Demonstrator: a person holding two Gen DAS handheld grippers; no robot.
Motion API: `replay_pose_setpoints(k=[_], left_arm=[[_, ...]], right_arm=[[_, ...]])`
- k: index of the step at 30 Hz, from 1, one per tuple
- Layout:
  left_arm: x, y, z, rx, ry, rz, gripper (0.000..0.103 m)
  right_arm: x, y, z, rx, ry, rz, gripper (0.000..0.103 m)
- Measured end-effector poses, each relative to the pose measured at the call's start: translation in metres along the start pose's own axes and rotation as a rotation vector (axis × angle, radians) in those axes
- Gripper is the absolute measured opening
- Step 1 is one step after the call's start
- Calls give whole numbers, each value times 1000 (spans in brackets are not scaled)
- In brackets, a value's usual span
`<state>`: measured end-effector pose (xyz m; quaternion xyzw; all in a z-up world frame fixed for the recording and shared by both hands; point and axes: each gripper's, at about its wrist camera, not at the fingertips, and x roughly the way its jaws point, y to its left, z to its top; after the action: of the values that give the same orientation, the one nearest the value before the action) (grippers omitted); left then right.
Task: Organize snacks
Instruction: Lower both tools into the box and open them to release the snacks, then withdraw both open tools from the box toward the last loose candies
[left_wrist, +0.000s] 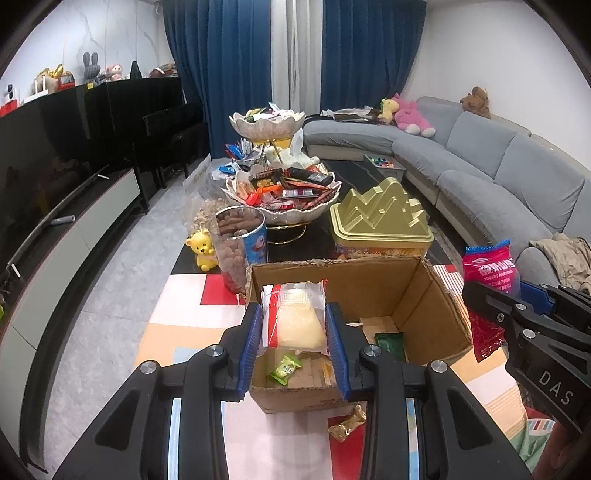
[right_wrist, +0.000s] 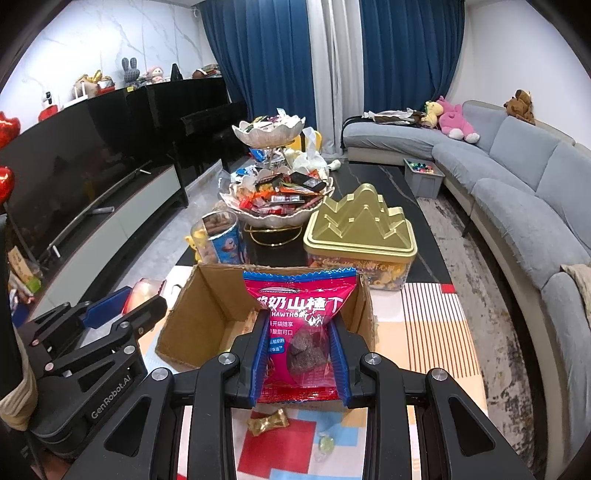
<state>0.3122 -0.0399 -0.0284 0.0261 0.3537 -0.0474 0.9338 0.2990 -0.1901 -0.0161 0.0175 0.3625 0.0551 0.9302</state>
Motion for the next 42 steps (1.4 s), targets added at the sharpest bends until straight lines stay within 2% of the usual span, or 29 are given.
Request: replay_pose_setpoints(k=[23,26,29,31,34,37,42], left_arm=[[56,5,4,-38,65,-10,36],[60,6,3,-46,71,-11,42],[61,7,2,-44,69,-13,53],[61,6,1,-36,64,3,64],[59,6,0,-26,58,6,69],[57,6,0,-15,50,18,79],[48,5,-1,3,30,32,83]], right_arm=[[57,-3,5,-1,73,11,32],[61,-3,5,-5,77,13,32],[61,-4,6,-10,68,17,34],[62,-4,6,-16,67,13,43],[59,-6,6,-12,56,12,55],[57,-7,6,-8,52,5,60],[51,-10,3,-1,46,-7,66]])
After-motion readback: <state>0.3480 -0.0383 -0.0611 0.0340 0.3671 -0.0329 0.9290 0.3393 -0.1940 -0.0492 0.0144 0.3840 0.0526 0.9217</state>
